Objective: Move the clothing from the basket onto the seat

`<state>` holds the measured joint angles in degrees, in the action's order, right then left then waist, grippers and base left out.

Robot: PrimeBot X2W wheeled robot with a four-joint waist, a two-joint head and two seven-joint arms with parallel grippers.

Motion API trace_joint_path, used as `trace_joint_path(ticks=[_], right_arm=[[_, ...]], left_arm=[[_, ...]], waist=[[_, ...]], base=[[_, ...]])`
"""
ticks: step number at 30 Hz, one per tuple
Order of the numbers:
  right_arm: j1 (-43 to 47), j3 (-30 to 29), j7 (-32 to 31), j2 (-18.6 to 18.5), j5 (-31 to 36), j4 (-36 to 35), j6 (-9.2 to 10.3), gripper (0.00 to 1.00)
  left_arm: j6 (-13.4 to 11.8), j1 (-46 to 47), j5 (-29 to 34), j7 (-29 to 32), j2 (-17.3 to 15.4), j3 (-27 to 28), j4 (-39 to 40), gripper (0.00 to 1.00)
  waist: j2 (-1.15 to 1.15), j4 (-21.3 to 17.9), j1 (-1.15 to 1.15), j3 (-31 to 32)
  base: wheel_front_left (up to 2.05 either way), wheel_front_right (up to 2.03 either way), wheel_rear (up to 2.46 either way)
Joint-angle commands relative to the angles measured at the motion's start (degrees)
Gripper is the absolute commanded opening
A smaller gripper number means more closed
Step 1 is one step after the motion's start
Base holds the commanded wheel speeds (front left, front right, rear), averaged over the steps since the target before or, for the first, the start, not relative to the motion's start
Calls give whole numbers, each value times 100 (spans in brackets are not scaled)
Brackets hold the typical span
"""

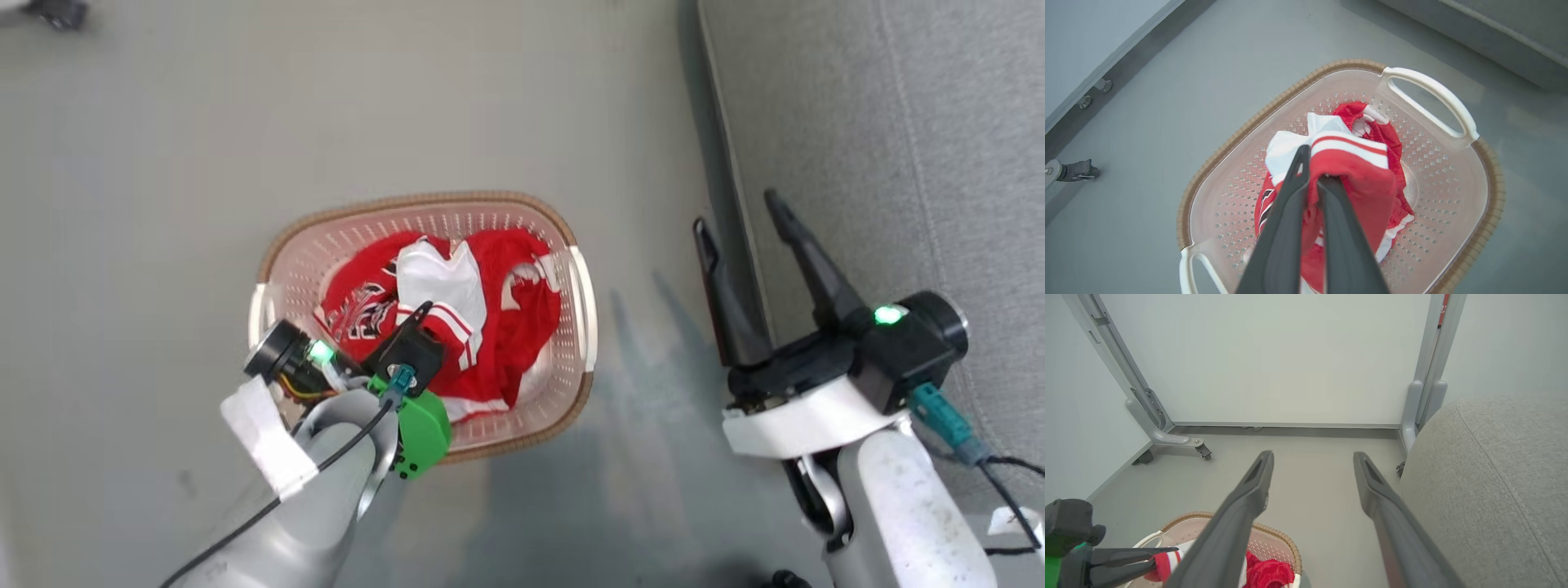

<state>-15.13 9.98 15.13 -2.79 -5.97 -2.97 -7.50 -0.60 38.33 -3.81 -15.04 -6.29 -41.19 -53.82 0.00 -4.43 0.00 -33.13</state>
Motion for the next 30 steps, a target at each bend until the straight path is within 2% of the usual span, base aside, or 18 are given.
trace_joint_path(ticks=[1, 6, 17, 30], right_arm=[[163, 35, 5, -20, -4, 71, 2, 100], [502, 135, 4, -20, -31, 226, 2, 100], [1203, 315, 4, -19, -133, 436, 2, 100], [1516, 629, 4, -19, -276, 586, 2, 100]], left_arm=[[-65, -230, -148, -20, -19, 111, 138, 0], [-213, -768, -429, -20, -79, 426, 684, 0], [-315, -1653, -755, -21, -140, 979, 1741, 0], [-209, -1778, -918, -21, -76, 1218, 2746, 0]], waist=[[0, 192, 0, 902], [0, 225, 0, 1554], [0, 152, 0, 2786], [0, 120, 0, 3221]], base=[[0, 0, 0], [0, 0, 0], [0, 0, 0], [0, 0, 0]])
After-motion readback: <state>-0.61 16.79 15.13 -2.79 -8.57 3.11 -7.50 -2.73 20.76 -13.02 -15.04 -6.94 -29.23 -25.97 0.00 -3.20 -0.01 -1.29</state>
